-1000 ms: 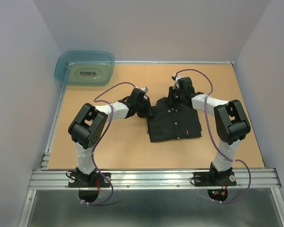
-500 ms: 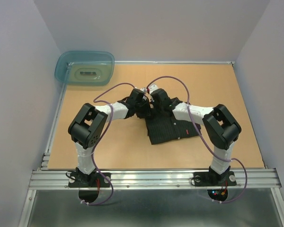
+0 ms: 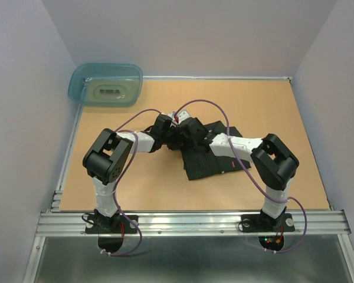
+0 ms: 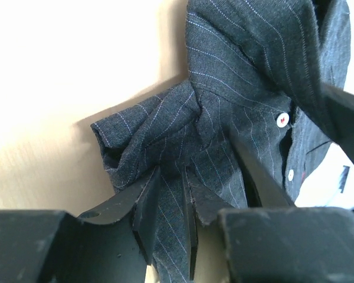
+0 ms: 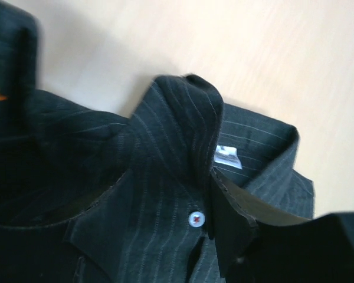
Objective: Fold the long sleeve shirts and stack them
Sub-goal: Fold the shirt
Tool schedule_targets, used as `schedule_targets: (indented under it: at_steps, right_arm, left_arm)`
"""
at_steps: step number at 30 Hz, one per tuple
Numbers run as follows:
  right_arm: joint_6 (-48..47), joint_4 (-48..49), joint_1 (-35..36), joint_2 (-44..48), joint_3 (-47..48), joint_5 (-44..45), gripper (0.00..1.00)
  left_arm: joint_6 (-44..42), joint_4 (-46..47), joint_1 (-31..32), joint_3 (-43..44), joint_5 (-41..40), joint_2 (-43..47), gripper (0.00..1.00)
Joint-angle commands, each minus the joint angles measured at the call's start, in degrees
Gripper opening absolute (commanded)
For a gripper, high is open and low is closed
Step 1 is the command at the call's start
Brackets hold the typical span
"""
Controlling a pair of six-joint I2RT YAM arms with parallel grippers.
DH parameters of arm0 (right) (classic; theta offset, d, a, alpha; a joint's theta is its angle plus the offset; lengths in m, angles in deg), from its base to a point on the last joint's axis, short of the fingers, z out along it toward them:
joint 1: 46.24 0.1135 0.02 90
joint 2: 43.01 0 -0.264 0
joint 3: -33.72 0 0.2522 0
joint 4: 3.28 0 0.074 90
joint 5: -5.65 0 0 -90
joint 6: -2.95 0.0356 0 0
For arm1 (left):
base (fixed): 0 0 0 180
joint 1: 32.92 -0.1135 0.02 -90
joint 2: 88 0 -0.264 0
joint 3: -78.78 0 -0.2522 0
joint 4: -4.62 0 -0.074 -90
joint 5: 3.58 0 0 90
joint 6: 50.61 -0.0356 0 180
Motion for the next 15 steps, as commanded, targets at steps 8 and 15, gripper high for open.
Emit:
schedule_targets:
  at_steps: [8,15]
  right_arm:
    - [7.46,1.71,0.7,3.31,-1.43,-14.79,0.56]
    - [17.66,3.65,-5.54,3.04,-5.56,-23.84,0.54]
  left_arm:
    - [2.07,3.39,-1.03,-3.89,1.07,0.82,0.34]
    - [2.43,4.54,-1.2,-4.59,2.03,0.3,0.34]
